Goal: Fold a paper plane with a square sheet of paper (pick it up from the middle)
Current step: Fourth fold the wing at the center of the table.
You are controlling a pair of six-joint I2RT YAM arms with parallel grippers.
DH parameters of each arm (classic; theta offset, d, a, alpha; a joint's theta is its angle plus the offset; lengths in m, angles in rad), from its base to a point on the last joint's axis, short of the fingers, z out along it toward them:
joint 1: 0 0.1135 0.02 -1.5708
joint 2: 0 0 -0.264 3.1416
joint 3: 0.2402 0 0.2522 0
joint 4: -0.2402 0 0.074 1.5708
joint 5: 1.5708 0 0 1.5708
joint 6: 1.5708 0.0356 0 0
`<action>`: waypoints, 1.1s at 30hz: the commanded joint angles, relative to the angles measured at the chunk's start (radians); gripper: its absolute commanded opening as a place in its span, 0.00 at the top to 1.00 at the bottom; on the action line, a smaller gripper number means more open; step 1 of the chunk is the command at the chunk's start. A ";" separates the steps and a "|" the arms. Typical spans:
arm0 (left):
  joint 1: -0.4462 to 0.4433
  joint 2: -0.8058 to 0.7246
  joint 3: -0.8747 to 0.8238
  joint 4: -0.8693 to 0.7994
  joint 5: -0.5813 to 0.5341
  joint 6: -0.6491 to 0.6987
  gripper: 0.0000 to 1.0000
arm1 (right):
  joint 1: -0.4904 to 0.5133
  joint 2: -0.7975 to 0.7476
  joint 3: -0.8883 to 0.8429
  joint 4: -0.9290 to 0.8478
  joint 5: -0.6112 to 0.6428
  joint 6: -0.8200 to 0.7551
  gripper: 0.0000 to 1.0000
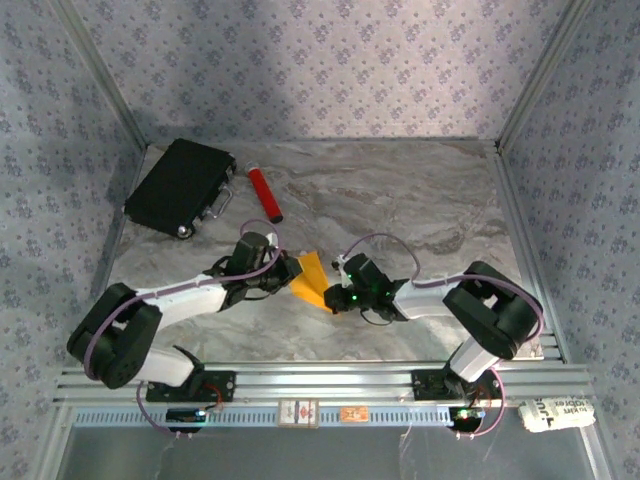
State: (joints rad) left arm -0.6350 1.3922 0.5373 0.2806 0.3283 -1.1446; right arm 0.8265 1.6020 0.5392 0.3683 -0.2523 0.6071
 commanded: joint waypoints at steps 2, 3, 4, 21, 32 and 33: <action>-0.004 0.057 -0.002 0.105 0.041 -0.029 0.94 | -0.023 0.042 -0.004 -0.002 -0.082 0.064 0.93; -0.005 0.072 -0.002 0.126 0.044 -0.036 0.94 | -0.028 0.048 -0.003 -0.003 -0.089 0.076 0.93; -0.007 0.083 0.000 0.140 0.044 -0.041 0.94 | -0.032 0.051 -0.002 0.001 -0.099 0.084 0.93; -0.050 0.262 0.056 0.213 0.002 -0.071 0.94 | -0.066 0.095 0.006 0.007 -0.162 0.150 0.93; -0.050 0.284 0.059 0.201 -0.038 -0.064 0.94 | -0.087 0.104 0.043 -0.060 -0.193 0.159 0.93; -0.050 0.286 0.059 0.203 -0.041 -0.064 0.94 | -0.089 0.105 0.044 -0.063 -0.196 0.160 0.93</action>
State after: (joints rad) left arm -0.6773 1.6600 0.5804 0.4686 0.3111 -1.2068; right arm 0.7403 1.6672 0.5728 0.3855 -0.4461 0.7525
